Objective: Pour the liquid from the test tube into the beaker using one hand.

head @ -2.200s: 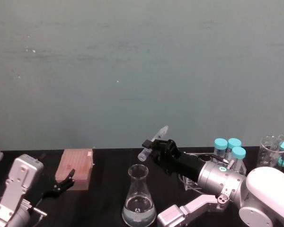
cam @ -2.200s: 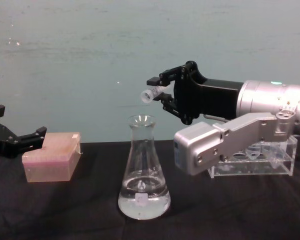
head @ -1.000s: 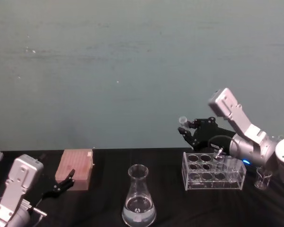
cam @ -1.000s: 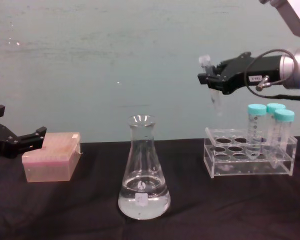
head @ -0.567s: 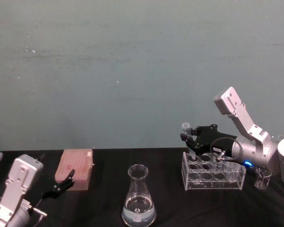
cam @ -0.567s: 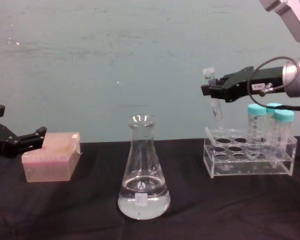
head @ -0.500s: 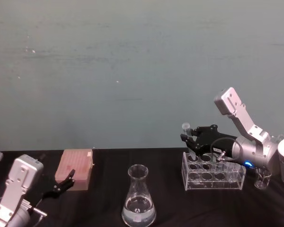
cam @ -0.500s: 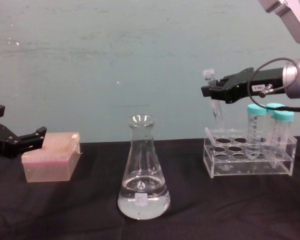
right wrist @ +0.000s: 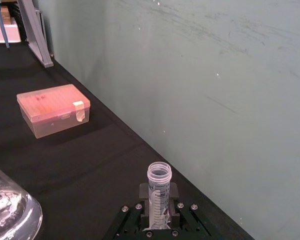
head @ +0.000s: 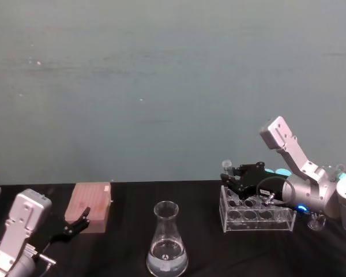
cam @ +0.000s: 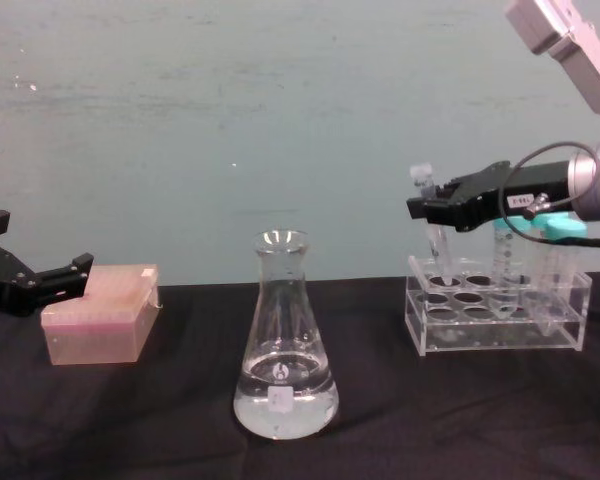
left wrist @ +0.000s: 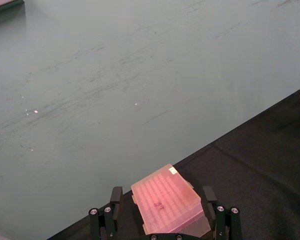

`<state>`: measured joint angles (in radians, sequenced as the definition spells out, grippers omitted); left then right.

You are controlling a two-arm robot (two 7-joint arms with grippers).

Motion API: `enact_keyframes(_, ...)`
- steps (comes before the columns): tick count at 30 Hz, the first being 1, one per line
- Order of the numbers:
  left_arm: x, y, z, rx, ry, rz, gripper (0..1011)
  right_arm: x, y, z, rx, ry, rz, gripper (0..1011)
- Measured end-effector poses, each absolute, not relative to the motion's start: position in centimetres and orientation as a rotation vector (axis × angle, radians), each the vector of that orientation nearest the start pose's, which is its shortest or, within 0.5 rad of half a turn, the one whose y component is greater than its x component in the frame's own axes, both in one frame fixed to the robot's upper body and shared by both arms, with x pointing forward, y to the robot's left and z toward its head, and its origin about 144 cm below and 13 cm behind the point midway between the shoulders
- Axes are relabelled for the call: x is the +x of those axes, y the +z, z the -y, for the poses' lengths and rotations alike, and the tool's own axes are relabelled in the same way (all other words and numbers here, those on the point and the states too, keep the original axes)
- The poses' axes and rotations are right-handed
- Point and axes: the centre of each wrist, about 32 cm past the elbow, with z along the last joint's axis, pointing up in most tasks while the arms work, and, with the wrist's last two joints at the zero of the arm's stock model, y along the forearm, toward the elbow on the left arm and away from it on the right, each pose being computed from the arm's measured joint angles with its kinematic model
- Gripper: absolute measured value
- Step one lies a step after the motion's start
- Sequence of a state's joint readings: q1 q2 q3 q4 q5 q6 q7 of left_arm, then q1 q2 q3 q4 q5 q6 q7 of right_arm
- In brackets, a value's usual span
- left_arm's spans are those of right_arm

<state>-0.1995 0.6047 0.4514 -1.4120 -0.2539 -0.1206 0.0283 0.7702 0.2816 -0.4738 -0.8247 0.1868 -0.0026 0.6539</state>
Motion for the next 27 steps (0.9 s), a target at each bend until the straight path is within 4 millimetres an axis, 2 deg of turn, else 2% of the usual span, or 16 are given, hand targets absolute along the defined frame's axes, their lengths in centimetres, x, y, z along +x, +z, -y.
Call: enact_keyframes(27,48.9,114.0,-31.0,0.304,1.248,0.285,1000,65.1,119.3,26.6,-0.326,-0.731,0.059,218)
